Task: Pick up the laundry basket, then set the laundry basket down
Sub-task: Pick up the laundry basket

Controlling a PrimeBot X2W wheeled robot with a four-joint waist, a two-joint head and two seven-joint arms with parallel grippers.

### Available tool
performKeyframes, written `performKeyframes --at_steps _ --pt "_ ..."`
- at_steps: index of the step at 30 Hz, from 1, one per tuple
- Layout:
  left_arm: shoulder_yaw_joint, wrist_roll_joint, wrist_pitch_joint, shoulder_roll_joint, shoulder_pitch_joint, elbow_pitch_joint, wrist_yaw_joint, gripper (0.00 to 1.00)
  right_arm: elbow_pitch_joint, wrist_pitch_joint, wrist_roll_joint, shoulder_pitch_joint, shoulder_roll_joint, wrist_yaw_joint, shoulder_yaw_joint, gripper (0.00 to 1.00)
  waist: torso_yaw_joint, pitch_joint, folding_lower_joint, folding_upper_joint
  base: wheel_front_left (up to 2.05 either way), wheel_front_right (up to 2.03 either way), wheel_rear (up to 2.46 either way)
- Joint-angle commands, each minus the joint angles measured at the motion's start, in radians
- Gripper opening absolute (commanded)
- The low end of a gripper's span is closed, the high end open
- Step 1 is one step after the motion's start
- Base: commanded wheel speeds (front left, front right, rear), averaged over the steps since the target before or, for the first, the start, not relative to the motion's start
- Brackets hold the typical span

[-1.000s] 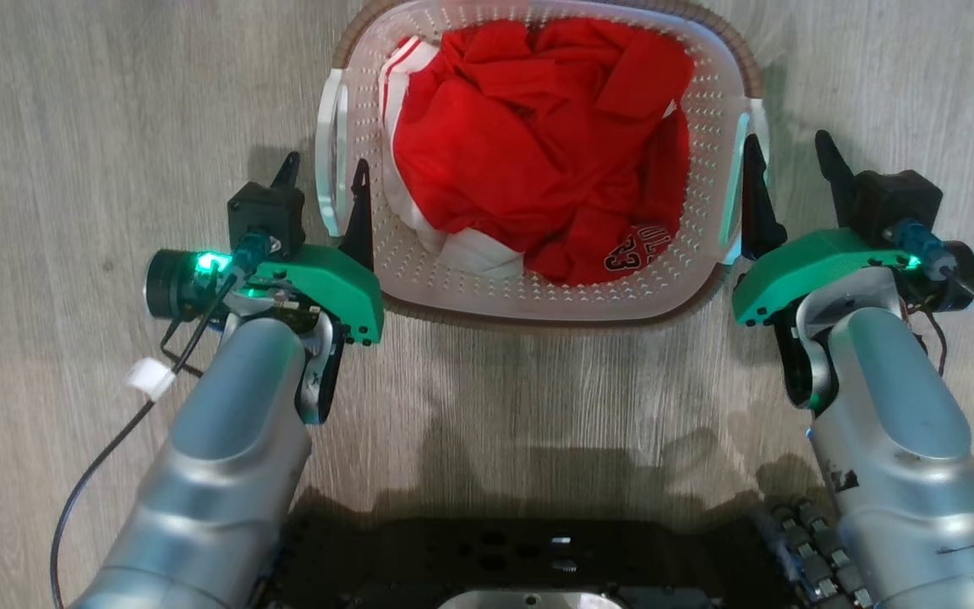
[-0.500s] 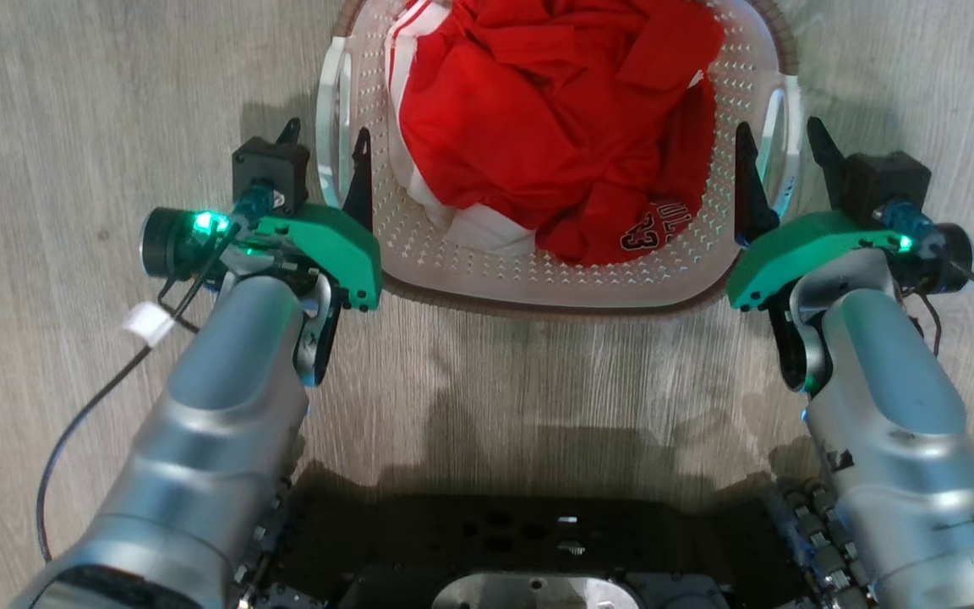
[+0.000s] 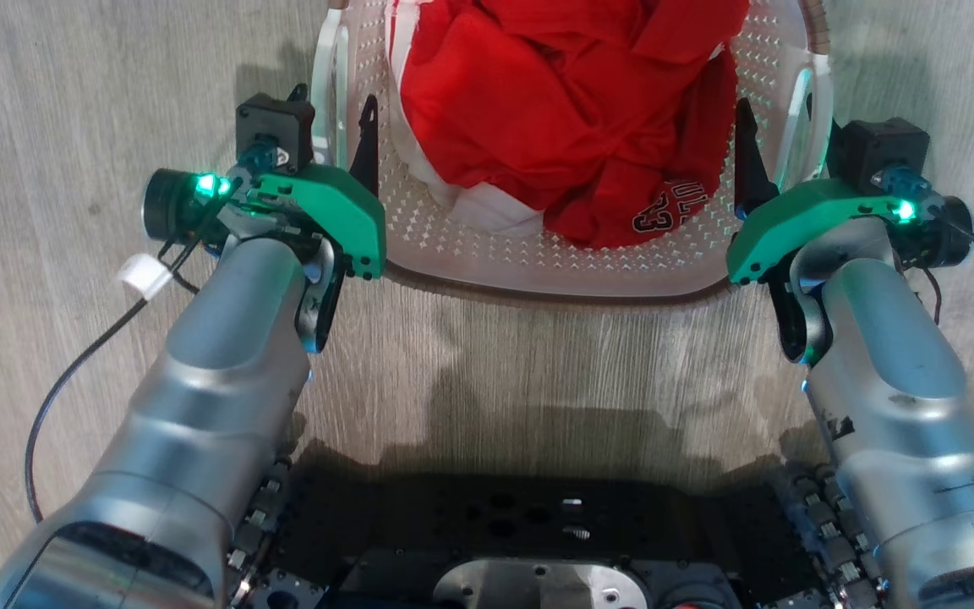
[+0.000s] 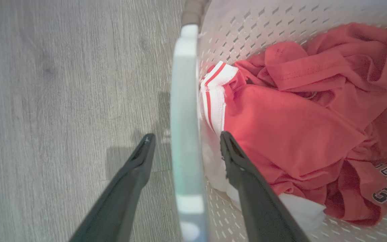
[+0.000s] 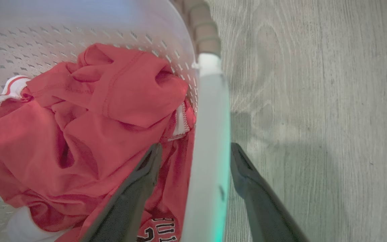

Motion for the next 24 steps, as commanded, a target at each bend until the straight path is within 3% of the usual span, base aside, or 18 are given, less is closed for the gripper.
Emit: performKeyframes --at_steps 1,12,13,14,15,16,17,18,19,20,24 --pt "0.007 -0.012 -0.008 0.024 0.017 0.003 0.000 1.00 -0.005 -0.012 0.007 0.037 0.017 0.005 0.023 1.00 0.001 0.005 -0.0001 -0.0001 0.00 0.00 0.00" --pt "-0.052 -0.070 -0.008 0.024 -0.022 0.046 -0.003 1.00 0.016 -0.012 0.003 0.018 0.017 0.005 0.025 0.97 0.004 0.017 -0.0001 -0.0001 0.00 0.00 0.00" --pt "-0.057 -0.078 -0.008 0.024 -0.024 0.051 -0.004 0.77 0.019 -0.012 0.003 0.017 0.017 0.005 0.025 0.92 0.004 0.016 -0.0001 -0.0001 0.00 0.00 0.00" --pt "-0.063 -0.085 -0.008 0.024 -0.026 0.055 -0.005 0.47 0.022 -0.012 0.003 0.015 0.017 0.005 0.025 0.81 0.005 0.015 -0.0001 -0.0001 0.00 0.00 0.00" --pt "-0.069 -0.093 -0.008 0.024 -0.027 0.060 -0.006 0.35 0.025 -0.012 0.003 0.014 0.017 0.005 0.025 0.68 0.005 0.014 -0.0001 -0.0001 0.00 0.00 0.00" --pt "-0.075 -0.099 -0.008 0.024 -0.028 0.063 -0.007 0.11 0.028 -0.012 0.004 0.014 0.017 0.005 0.026 0.52 0.005 0.012 -0.0001 -0.0001 0.00 0.00 0.00" --pt "-0.081 -0.105 -0.008 0.024 -0.029 0.065 -0.008 0.00 0.032 -0.012 0.005 0.013 0.017 0.005 0.026 0.45 0.005 0.010 -0.0001 -0.0001 0.00 0.00 0.00" --pt "-0.087 -0.111 -0.008 0.024 -0.028 0.066 -0.008 0.00 0.037 -0.012 0.006 0.012 0.017 0.005 0.026 0.39 0.005 0.006 -0.0001 -0.0001 0.00 0.00 0.00" --pt "-0.094 -0.118 -0.008 0.024 -0.026 0.068 -0.009 0.00 0.038 -0.012 0.004 0.010 0.017 0.005 0.027 0.23 0.005 0.002 -0.0001 -0.0001 0.00 0.00 0.00" --pt "-0.101 -0.123 -0.008 0.024 -0.025 0.070 -0.010 0.00 0.043 -0.012 0.005 0.010 0.017 0.005 0.026 0.00 0.005 -0.002 -0.0001 -0.0001 0.00 0.00 0.00" --pt "-0.123 -0.146 -0.008 0.024 -0.016 0.075 -0.005 0.00 0.064 -0.012 0.015 0.008 0.017 0.005 0.031 0.00 0.007 -0.026 -0.0001 -0.0001 0.00 0.00 0.00"
